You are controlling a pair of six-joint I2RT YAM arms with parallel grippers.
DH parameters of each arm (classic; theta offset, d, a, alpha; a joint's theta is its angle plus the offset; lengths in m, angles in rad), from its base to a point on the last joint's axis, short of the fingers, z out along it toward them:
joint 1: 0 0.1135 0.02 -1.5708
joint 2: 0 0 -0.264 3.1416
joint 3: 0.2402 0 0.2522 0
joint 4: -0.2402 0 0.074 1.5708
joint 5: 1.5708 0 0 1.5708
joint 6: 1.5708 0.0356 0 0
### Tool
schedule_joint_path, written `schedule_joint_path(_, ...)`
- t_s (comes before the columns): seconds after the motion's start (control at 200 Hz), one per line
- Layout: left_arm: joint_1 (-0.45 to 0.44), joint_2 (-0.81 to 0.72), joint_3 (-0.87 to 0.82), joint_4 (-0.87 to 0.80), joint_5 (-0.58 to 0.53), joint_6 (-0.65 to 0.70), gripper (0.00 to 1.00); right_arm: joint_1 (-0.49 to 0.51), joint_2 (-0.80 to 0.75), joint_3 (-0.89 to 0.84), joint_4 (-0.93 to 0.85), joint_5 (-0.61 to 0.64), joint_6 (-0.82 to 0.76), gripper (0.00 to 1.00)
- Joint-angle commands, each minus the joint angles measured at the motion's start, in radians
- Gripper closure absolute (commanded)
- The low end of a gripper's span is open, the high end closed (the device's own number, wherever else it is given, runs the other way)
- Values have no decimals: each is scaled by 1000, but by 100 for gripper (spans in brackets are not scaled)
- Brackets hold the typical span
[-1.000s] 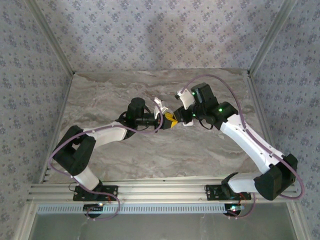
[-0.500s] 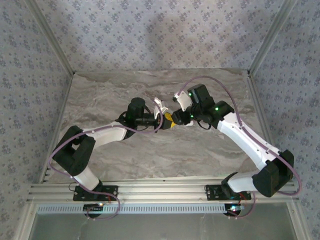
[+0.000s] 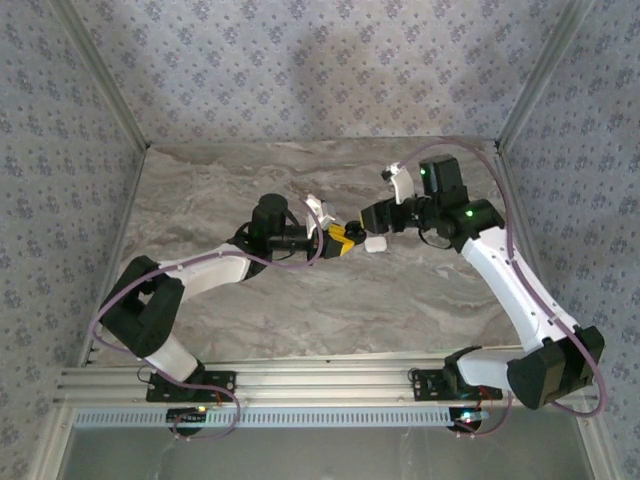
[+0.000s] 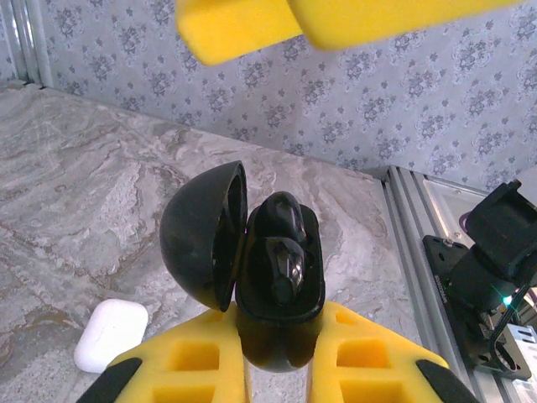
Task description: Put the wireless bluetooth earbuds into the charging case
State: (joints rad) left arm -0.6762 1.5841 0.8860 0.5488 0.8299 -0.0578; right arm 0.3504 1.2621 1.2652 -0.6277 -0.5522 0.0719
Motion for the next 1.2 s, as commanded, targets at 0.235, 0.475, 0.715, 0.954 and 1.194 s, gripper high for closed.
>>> schedule_joint_path(0.235, -5, -57, 20, 14, 42, 34, 86, -31, 66, -23, 23, -220, 63, 41)
schedule_joint_path(0.475, -5, -56, 24, 5, 25, 29, 86, -33, 74, -35, 49, -340, 67, 44)
schedule_joint_path(0.715, -2, -70, 34, -40, -15, 40, 86, -40, 18, -52, 47, -395, 72, 53)
schedule_joint_path(0.954, 1, -61, 56, -81, -49, -31, 86, -89, -53, -125, 100, -393, 128, 56)
schedule_joint_path(1.194, 2, 38, 182, -305, -122, -263, 87, -223, -57, -194, 63, -104, 317, 53)
